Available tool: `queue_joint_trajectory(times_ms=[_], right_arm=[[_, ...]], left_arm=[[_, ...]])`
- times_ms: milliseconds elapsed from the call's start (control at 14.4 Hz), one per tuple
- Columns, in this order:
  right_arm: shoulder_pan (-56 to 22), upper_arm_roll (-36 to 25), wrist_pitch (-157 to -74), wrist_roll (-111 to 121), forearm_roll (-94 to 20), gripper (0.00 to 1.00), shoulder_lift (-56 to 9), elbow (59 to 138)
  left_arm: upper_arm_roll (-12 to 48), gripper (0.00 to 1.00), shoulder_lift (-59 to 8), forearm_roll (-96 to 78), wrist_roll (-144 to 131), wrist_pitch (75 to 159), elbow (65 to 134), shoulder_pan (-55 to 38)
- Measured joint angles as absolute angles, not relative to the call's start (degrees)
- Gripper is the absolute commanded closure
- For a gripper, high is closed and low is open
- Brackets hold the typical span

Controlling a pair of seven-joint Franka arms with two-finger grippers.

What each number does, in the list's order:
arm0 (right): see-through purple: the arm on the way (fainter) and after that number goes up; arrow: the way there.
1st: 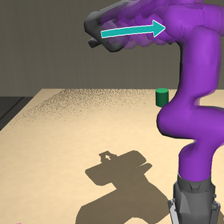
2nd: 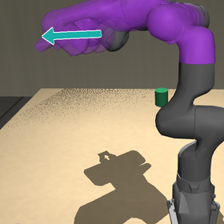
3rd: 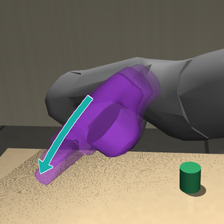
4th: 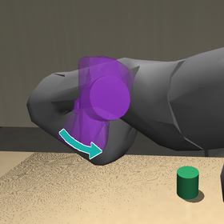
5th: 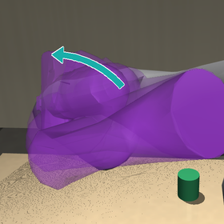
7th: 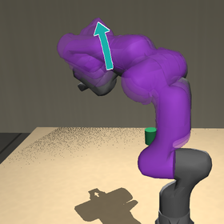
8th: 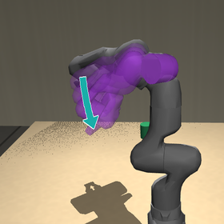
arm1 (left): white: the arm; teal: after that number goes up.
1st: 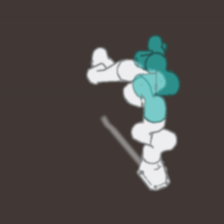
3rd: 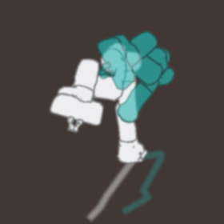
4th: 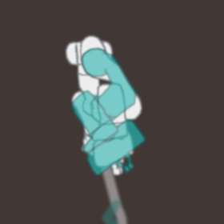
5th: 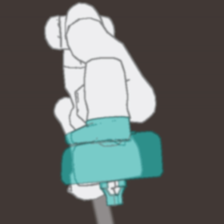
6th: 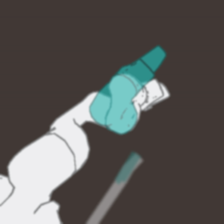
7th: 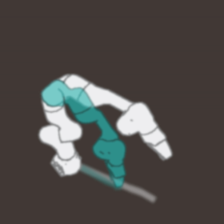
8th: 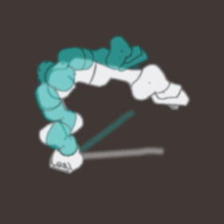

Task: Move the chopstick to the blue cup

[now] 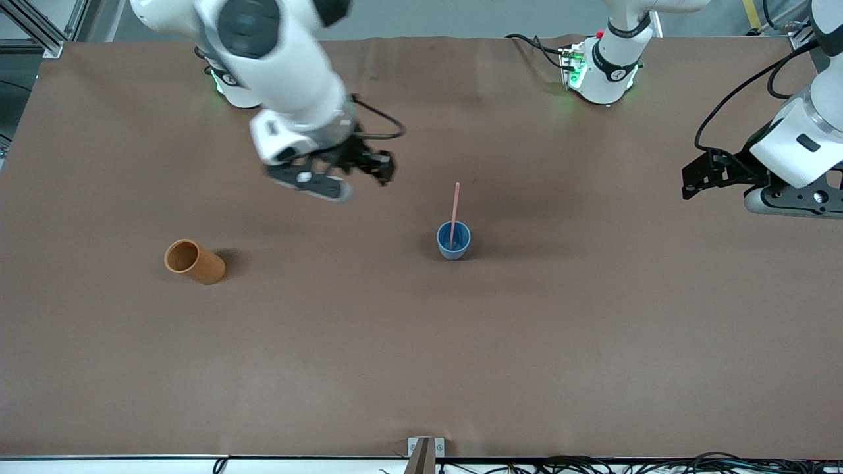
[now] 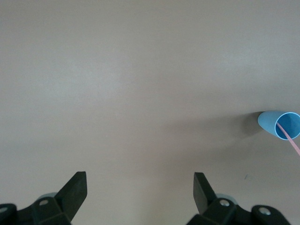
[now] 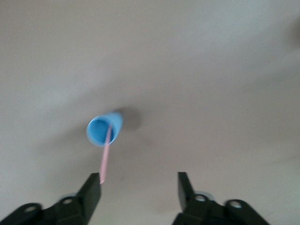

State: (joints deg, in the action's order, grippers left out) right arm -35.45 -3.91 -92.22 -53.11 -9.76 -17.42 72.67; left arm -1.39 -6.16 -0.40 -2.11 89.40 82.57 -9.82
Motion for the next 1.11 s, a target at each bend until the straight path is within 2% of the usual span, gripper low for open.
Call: queue_joint_trajectory(times_ms=[347,694,1110], right_arm=[[-24.1,-4.1,-92.3,-38.8,-6.5,0.03,-6.3,87.0],[-12.1,-4.3,-99.0,-19.2,-4.6,0.03,1.4,101.2],[-4.9,-4.1,-100.9,-5.1,0.9,0.00,7.5,107.4]], left_arm=[[-1.4,0.00,-6.2,-0.4,-2.1,89.4,82.6,-9.8],[-1.4,0.00,-6.2,-0.4,-2.1,89.4,82.6,-9.8],[-1.4,0.00,-6.2,-0.4,-2.1,89.4,82.5,-9.8]])
